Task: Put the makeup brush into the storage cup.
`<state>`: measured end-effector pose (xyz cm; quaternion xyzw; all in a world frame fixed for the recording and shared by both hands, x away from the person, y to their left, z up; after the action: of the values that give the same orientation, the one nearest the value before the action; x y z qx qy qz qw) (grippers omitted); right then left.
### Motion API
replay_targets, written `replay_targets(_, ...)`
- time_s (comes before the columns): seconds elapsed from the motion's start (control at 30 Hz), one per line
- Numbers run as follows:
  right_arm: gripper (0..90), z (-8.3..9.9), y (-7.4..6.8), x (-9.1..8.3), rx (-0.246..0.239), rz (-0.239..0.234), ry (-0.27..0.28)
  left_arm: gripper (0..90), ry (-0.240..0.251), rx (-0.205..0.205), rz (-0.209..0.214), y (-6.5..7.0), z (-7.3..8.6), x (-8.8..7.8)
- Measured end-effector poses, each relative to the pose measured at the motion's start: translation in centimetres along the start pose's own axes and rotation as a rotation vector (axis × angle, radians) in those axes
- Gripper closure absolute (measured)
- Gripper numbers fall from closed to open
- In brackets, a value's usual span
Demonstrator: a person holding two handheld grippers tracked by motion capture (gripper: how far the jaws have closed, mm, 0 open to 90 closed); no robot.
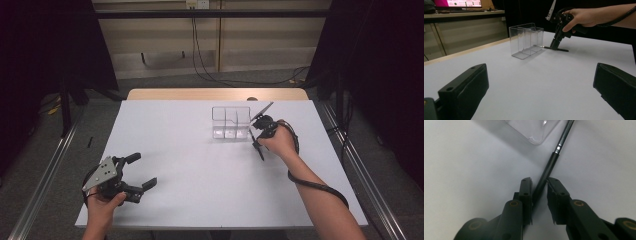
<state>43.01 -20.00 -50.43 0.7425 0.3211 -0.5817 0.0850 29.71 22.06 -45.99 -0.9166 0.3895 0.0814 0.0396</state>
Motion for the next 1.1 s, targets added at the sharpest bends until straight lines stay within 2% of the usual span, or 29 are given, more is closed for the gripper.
replay_targets(0.2, 79.2, 0.1, 0.3, -0.1, 0.069, -0.002, 0.017, 0.0, 0.0, 0.006, 0.001, -0.1, 0.0, -0.1)
replay_targets(0.43, 82.2, 0.2, 0.7, -0.3, 0.105, 0.009, 0.032, 0.0, -0.001, 0.006, -0.002, -0.1, 0.0, 0.0)
replay_targets(0.77, 84.2, 0.5, 1.4, -0.5, 0.116, 0.028, 0.045, 0.0, -0.002, 0.009, -0.003, -0.1, 0.0, -0.1)
replay_targets(0.97, 84.1, 0.7, 1.6, -0.7, 0.117, 0.045, 0.032, 0.0, 0.001, 0.005, -0.004, 0.0, 0.0, 0.0)
replay_targets(1.1, 82.9, 0.6, 1.7, -0.6, 0.111, 0.039, 0.031, 0.0, -0.002, 0.004, 0.001, 0.0, 0.1, 0.0)
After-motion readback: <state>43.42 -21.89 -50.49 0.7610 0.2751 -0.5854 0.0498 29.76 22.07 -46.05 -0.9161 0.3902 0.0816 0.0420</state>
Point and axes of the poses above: each handheld gripper's, and its own axes: x roughly forward along the jaws, z roughly out of its underside, y roughly to its right, the point moved 5 cm from there along x, roughly forward along the jaws, and after that the axes turned 12 degrees about -z, right-handed, at the moved point
